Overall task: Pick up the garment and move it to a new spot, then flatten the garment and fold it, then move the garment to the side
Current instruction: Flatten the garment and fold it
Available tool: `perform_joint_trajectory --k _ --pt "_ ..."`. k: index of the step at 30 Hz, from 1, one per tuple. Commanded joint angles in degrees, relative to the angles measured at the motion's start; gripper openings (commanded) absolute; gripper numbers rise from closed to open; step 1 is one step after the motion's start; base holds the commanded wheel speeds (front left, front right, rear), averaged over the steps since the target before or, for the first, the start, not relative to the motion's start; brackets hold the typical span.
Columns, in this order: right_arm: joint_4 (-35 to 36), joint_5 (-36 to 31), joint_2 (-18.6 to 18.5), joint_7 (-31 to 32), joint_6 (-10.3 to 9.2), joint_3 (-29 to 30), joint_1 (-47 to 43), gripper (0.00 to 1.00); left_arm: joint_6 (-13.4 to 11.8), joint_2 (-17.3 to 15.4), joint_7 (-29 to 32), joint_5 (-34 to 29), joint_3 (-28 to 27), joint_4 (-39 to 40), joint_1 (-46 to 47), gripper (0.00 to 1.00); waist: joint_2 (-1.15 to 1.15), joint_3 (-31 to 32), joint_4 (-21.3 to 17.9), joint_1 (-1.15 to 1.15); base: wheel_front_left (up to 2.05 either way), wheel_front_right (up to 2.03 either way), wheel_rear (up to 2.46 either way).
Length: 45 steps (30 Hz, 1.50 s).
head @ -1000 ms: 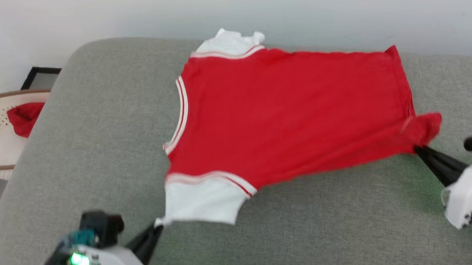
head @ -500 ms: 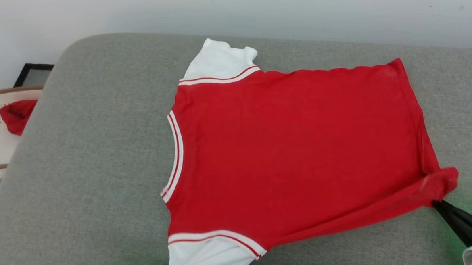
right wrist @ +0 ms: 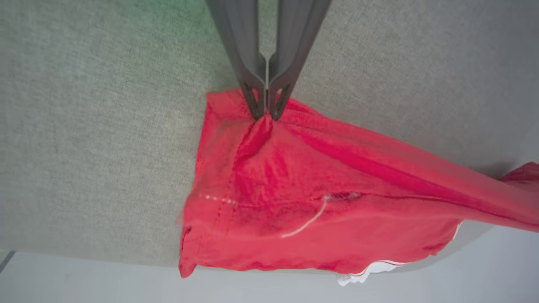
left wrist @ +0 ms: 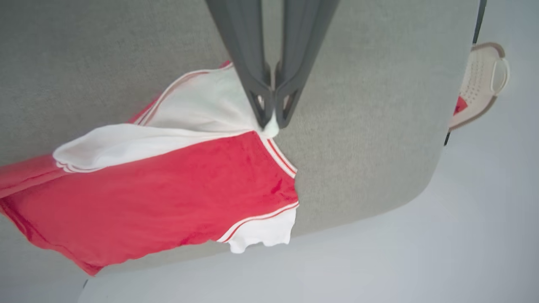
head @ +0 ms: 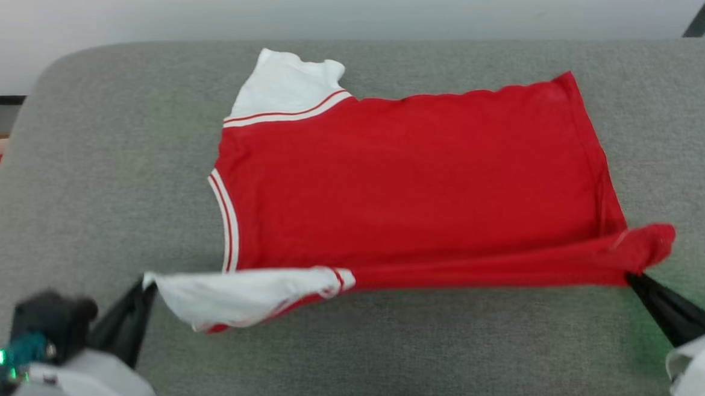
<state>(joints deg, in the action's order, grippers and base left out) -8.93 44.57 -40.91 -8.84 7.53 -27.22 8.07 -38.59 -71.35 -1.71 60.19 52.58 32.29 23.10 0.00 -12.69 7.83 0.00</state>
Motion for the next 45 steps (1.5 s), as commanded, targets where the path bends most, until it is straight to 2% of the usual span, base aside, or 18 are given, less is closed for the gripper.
perform_joint_trajectory --k 1,5,12,18,25,32,33,34,35,37,38,39,40,41,45 --pt "0.4 -1.0 0.5 1.0 -0.07 1.4 1.3 0.00 1.1 0.3 0.9 -0.9 -0.3 -1.1 2.0 0.00 0.00 -1.1 -1.1 0.00 0.00 0.00 0.00" --pt "0.8 -3.3 3.3 5.6 -0.07 4.5 3.1 0.00 6.9 3.0 5.0 -4.0 -0.1 -6.9 8.8 0.00 0.00 -1.9 -1.9 0.00 0.00 0.00 0.00" --pt "-0.3 -7.0 7.5 12.0 -0.07 7.6 6.7 0.00 17.4 10.8 9.0 -6.8 1.7 -21.3 18.2 0.00 0.00 -3.3 -2.0 0.00 0.00 0.00 0.00" --pt "-1.4 -8.1 9.2 15.6 -0.07 7.9 8.9 0.00 24.0 17.2 10.5 -6.5 3.6 -32.8 22.3 0.00 0.00 -4.6 -1.3 0.00 0.00 0.00 0.00" --pt "-2.4 -8.3 9.8 19.1 -0.07 7.9 10.5 0.00 29.3 23.4 10.8 -5.7 5.5 -42.9 24.1 0.00 0.00 -5.4 -0.5 0.00 0.00 0.00 0.00" --pt "-2.9 -7.7 10.1 22.5 -0.07 7.1 11.5 0.00 32.9 27.3 11.4 -4.1 6.4 -49.4 24.8 0.00 0.00 -5.0 -0.2 0.00 0.00 0.00 0.00" --pt "-3.0 -7.6 10.2 23.1 -0.07 7.1 11.7 0.00 33.1 27.9 11.4 -3.1 6.2 -49.9 24.6 0.07 0.00 -4.9 -0.2 0.00 0.00 0.00 0.00" --pt "-3.0 -7.4 10.2 23.5 -0.07 7.2 11.9 0.01 33.1 28.1 11.6 -2.6 5.8 -50.4 24.4 0.19 0.00 -4.7 -0.2 0.00 0.00 0.00 0.00" --pt "-3.1 -7.4 10.3 24.2 -0.07 7.5 12.0 0.14 32.9 28.2 11.8 -2.2 5.7 -50.8 24.3 0.33 0.00 -4.5 -0.2 0.00 0.00 0.00 0.00" --pt "-3.1 -7.4 10.3 25.2 -0.07 7.7 12.0 0.45 32.5 28.6 12.1 -0.7 5.1 -50.8 23.9 0.50 0.00 -4.1 0.0 0.00 0.00 0.00 0.00" --pt "-3.1 -7.4 10.4 25.9 -0.06 8.0 12.0 0.75 32.5 28.7 12.2 -0.1 4.9 -50.5 23.5 0.75 0.00 -3.9 0.0 0.00 0.00 0.00 0.00" --pt "-3.0 -7.4 10.5 26.5 -0.07 8.1 12.1 1.00 32.4 28.7 12.3 0.2 4.7 -50.1 23.3 0.89 0.00 -3.6 0.0 0.00 0.00 0.00 0.00" --pt "-2.8 -7.4 10.6 27.1 -0.06 8.4 12.2 1.00 32.2 28.4 12.5 0.4 4.7 -49.8 23.1 0.97 0.00 -3.4 0.1 0.00 0.00 0.00 0.00" --pt "-2.7 -7.4 10.6 27.9 -0.07 8.5 12.2 1.00 32.0 28.3 12.4 0.6 4.5 -49.3 23.1 1.00 0.00 -3.2 0.1 0.00 0.00 0.00 0.00" --pt "-1.4 -8.0 10.9 29.5 -0.07 9.1 12.6 1.00 31.0 27.7 12.4 1.3 4.0 -47.3 22.5 1.00 0.00 -2.2 0.1 0.00 0.00 0.00 0.00"
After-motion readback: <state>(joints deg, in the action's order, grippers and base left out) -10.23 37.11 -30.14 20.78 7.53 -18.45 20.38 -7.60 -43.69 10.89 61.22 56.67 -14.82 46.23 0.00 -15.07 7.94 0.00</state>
